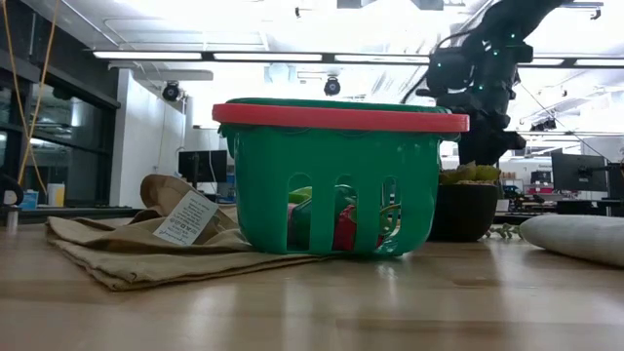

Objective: Pick and placing Produce into tupperware
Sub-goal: Put the right red cherry into the green basket

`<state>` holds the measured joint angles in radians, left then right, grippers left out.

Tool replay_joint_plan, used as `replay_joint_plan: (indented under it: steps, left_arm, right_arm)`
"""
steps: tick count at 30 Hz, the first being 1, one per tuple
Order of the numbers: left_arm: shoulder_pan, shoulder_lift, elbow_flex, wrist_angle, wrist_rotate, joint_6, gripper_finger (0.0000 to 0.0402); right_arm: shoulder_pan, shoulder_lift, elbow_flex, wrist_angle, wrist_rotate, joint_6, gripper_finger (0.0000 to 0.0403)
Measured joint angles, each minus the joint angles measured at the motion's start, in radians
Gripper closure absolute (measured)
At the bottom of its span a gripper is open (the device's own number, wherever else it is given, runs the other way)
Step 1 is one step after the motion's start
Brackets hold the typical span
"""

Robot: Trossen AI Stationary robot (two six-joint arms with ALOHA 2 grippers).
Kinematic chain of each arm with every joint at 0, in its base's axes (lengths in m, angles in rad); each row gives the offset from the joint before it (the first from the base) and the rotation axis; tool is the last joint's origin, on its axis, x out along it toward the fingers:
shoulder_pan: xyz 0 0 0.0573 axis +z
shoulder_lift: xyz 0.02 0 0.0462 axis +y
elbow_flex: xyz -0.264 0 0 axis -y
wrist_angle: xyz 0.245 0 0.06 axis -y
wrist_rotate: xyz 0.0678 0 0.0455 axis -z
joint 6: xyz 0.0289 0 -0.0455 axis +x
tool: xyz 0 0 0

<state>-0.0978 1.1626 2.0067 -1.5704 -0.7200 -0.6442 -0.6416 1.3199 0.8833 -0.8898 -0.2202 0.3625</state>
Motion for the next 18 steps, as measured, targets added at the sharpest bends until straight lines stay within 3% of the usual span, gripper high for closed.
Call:
replay_joint_plan:
  steps: [9,13,18]
  left_arm:
    - [0.0,-0.178,-0.421,0.03,-0.006,-0.3,0.03]
    - [-0.001,-0.196,-0.59,0.149,0.031,-0.324,0.03]
    - [-0.001,-0.198,-0.707,0.267,0.091,-0.306,0.03]
  right_arm:
    - [-0.008,0.078,0.0,0.001,-0.008,-0.058,0.0236]
    - [0.006,0.13,0.0,0.012,-0.005,-0.13,0.0236]
    - [0.009,0.155,0.013,0.016,0.021,-0.22,0.0236]
